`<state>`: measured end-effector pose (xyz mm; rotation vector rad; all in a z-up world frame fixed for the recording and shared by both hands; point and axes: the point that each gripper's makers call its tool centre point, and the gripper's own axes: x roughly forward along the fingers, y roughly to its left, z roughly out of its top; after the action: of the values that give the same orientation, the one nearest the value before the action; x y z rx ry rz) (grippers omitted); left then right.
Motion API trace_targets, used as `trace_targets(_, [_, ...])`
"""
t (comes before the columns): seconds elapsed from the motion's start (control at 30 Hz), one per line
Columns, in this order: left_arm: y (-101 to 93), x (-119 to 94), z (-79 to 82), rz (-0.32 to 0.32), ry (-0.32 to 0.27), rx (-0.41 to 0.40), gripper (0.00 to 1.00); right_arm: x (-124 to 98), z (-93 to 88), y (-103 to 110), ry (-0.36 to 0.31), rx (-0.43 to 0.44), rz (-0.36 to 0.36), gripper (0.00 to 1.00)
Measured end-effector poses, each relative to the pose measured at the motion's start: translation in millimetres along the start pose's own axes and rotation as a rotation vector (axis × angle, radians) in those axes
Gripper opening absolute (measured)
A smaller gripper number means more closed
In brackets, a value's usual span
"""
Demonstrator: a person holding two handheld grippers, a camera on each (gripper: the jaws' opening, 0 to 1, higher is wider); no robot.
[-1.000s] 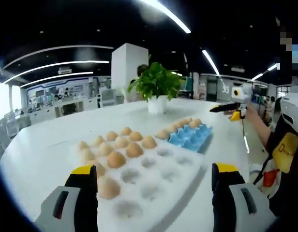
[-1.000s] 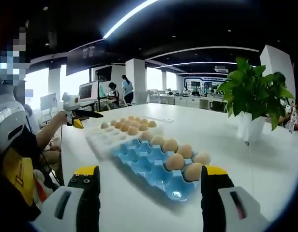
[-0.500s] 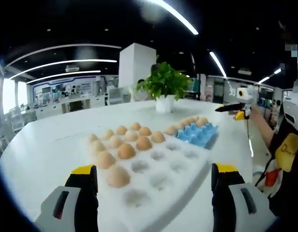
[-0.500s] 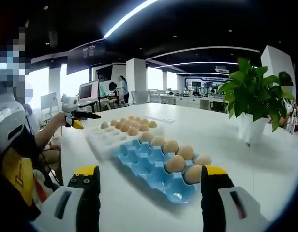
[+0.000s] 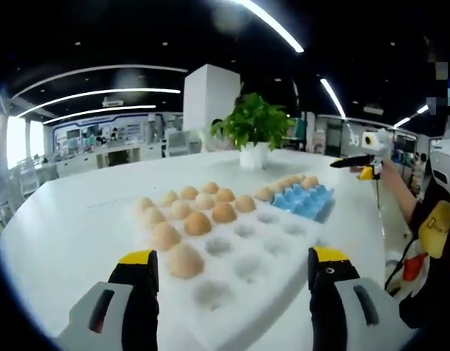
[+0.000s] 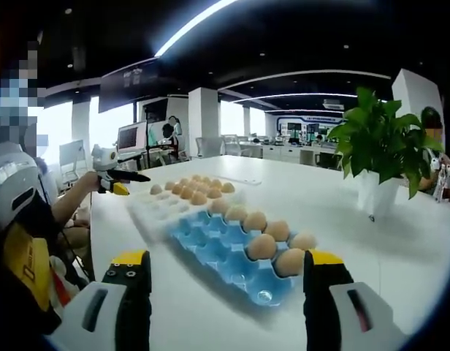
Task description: Pick up the eggs on the table and place them into the egg tray on the table
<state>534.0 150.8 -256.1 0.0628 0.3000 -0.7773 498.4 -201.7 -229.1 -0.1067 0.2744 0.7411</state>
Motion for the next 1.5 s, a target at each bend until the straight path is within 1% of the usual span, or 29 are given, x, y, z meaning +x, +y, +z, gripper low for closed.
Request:
trace_targets(0.17, [4.7,2.0,-3.9,0.009,0.010,-0.007,0.76,-0.3,1.4,-0.6,-0.002,-0.001,-0.001,0.90])
trace_targets(0.3, [11.2,4.5,-5.0,0.025,-0.005,-0.023,0.69,-0.1,1.7,-0.6,-0.004,-0.002,0.000,0.90])
trace_targets(0.53, [18.7,7.3,-11.2,0.054,0.008,-0.025,0.66,-1.6,-2.1,-2.8,-0.001,0.003,-0.004,0.90])
trace_targets(0.7, [22.5,10.4,-10.5,0.057,-0.001,-0.030,0.61,-1.9,-3.4,-3.5,-0.001,0.006,-0.005,0.90])
trace_targets(0.83, [27.3,14.6,-10.8,0.071,-0.003,-0.028,0.57,-2.1,-3.1,-3.9,-0.003,0.006,-0.005,0.90])
trace_targets(0.93, [32.2,16.6,-12.7,0.098,-0.001,-0.019,0.51,-2.6,-3.0,-4.7,-0.004,0.006,-0.006,0.90])
trace_targets(1.0, [33.8,17.7,-12.2,0.103,-0.008,-0.020,0.46,-2.6,-3.3,-5.2,-0.003,0.006,-0.007,0.90])
trace_targets(1.07, [33.4,19.9,-11.8,0.098,-0.013,-0.027,0.44,-2.7,-3.5,-5.5,-0.002,0.006,-0.009,0.90])
trace_targets(1.33, [37.1,24.7,-12.9,0.109,-0.014,-0.029,0.41,-2.4,-2.3,-5.1,-0.006,0.006,-0.010,0.90])
trace_targets(1.5, [41.0,25.9,-16.3,0.116,-0.001,-0.030,0.40,-3.1,-3.0,-5.7,-0.005,0.007,-0.014,0.90])
